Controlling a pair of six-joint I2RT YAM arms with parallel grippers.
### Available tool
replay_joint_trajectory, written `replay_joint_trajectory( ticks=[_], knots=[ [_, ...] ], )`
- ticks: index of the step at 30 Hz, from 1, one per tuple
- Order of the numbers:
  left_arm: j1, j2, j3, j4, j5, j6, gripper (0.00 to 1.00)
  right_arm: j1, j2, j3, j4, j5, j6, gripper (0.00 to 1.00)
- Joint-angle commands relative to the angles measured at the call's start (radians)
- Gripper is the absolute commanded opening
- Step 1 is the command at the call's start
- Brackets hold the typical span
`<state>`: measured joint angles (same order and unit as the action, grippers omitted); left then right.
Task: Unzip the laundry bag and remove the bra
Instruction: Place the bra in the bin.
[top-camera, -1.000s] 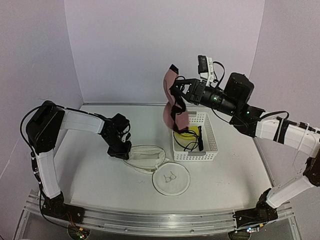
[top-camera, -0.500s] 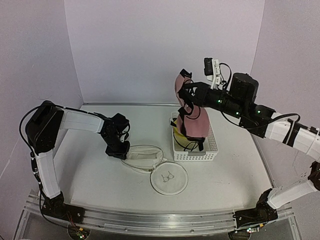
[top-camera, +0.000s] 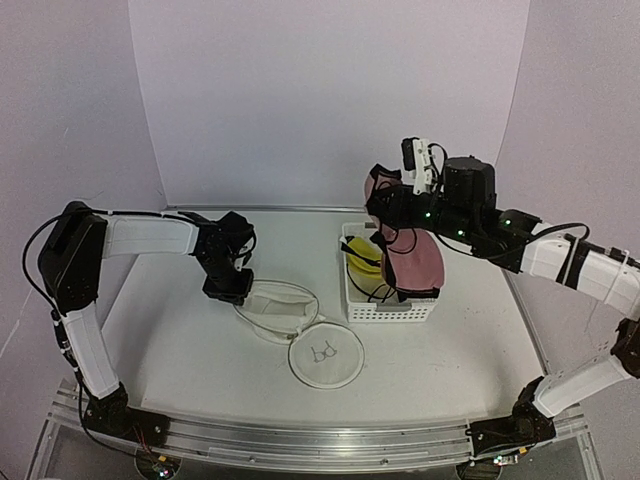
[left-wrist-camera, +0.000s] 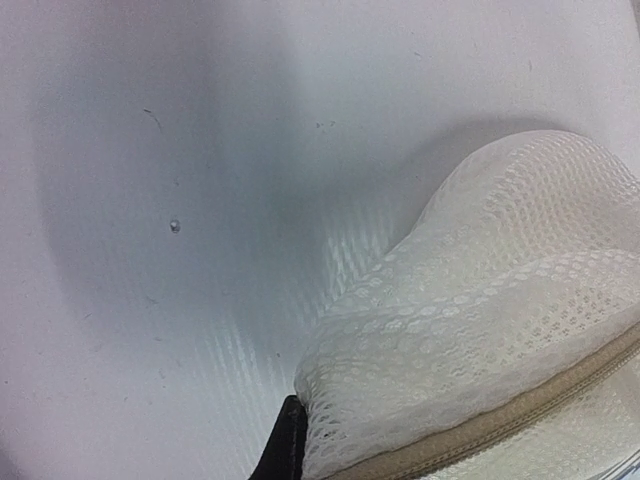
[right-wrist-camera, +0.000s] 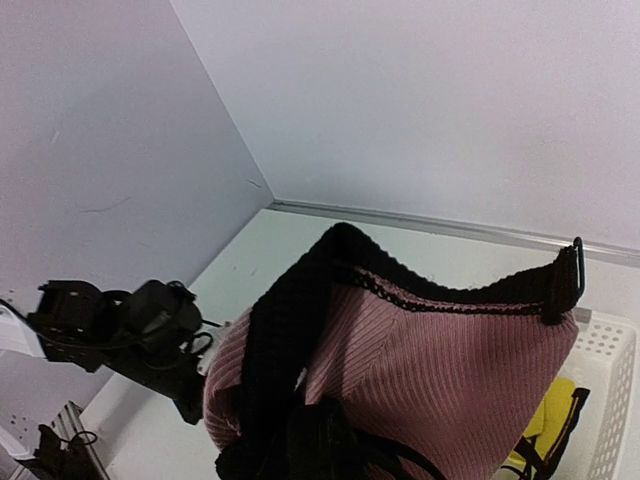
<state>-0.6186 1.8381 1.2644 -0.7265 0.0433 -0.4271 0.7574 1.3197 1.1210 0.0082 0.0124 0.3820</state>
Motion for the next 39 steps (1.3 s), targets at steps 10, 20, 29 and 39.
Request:
replay_joint_trajectory(
  ticks=[10,20,29,39],
  knots=[
    [0.005,-0.090,0.044,-0.076,-0.078,0.009,0.00,-0.105,0.225,0.103,-0.034,0.014,0.030,0.00],
    [0.005,-0.111,-0.004,-0.077,-0.063,-0.015,0.00,-0.192,0.451,0.229,-0.037,-0.080,0.069,0.00],
    [0.003,-0.122,-0.039,-0.071,-0.062,-0.031,0.00,-0.214,0.651,0.355,-0.103,-0.079,0.105,0.07],
    [0.003,-0.113,-0.037,-0.064,-0.057,-0.023,0.00,-0.214,0.687,0.399,-0.224,-0.013,0.095,0.26]
  ],
)
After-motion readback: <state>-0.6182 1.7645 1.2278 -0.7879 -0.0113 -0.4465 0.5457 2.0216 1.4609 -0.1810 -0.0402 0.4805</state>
